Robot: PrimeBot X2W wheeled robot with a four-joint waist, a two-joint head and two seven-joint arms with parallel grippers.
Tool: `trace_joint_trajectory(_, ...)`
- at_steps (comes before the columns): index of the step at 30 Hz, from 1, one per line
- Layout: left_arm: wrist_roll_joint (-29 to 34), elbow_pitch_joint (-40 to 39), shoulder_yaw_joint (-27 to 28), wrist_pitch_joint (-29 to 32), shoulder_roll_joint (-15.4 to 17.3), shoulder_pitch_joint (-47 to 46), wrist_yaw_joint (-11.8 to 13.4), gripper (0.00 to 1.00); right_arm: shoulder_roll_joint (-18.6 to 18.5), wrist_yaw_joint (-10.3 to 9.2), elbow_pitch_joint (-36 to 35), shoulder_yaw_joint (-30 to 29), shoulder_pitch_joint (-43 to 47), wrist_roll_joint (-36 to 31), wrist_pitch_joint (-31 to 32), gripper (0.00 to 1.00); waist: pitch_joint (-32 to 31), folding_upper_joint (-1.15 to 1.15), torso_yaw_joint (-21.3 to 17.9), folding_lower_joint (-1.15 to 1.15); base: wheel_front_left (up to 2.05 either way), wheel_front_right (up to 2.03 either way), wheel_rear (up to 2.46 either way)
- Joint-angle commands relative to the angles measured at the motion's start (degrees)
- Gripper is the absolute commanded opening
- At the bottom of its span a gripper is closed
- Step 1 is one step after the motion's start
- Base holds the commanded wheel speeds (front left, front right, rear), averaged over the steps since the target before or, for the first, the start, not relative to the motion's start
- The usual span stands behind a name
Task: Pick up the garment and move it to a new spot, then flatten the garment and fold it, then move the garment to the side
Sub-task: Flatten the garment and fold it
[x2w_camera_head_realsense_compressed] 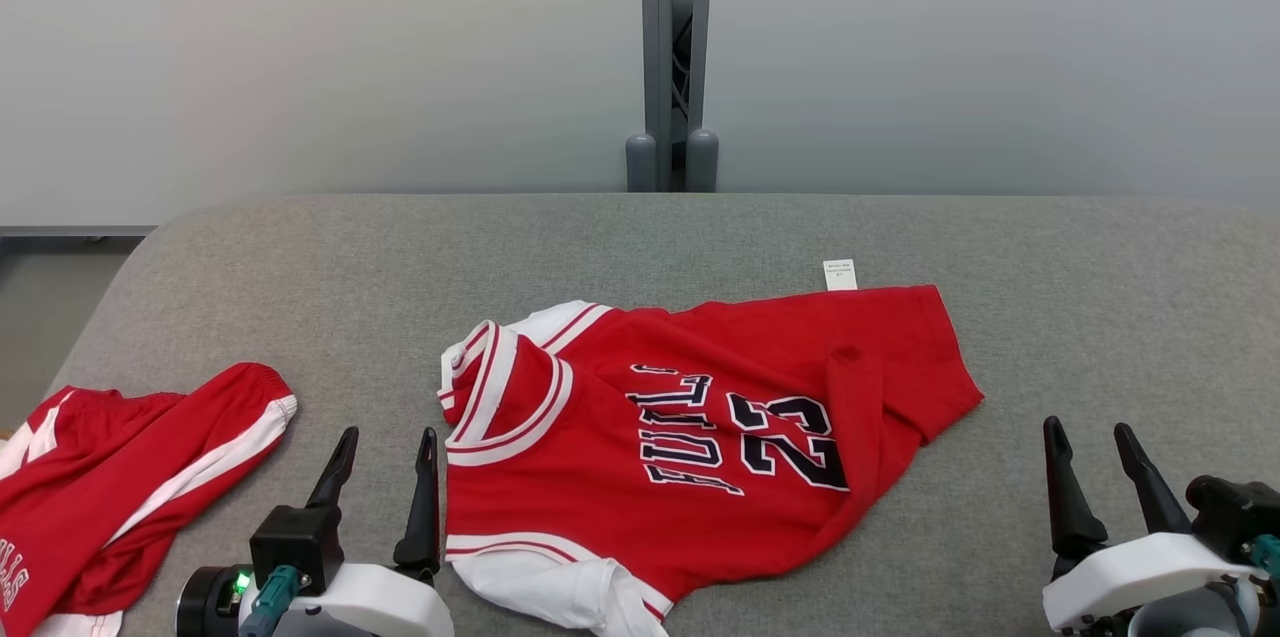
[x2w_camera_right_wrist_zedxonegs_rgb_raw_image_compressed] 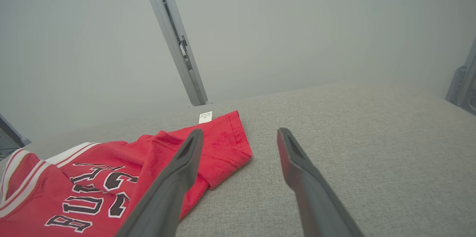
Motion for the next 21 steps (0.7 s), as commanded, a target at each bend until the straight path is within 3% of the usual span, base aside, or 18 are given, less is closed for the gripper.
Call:
trace_joint_trajectory(1, -0.2, 0.1, 0.2, 0.0, 0.3, 0.6, -0.1, 1.0, 0.1, -0.02, -0.7, -0.5, 0.5, -0.8, -0.2, 1.0, -0.1, 0.0, 0.0, 0.0, 0.0, 0.0, 0.0)
trace_joint_trajectory(11, -0.3, 0.9, -0.6, 0.0, 0.3, 0.5, -0.5, 1.0, 1.0, -0.02, 0.9, -0.5, -1.1, -3.0, -0.2, 1.0, 0.4, 0.0, 0.9, 0.0, 0.0, 0.0, 0.0)
trace_joint_trajectory(21, 0.7, 1.8, -1.5, 0.0, 0.3, -1.1, -1.3, 1.0, 0.8, -0.02, 12.4, 4.4, -9.1, 2.9, 0.3, 1.0, 3.2, 0.0, 3.2, 0.0, 0.0, 0.0, 0.0)
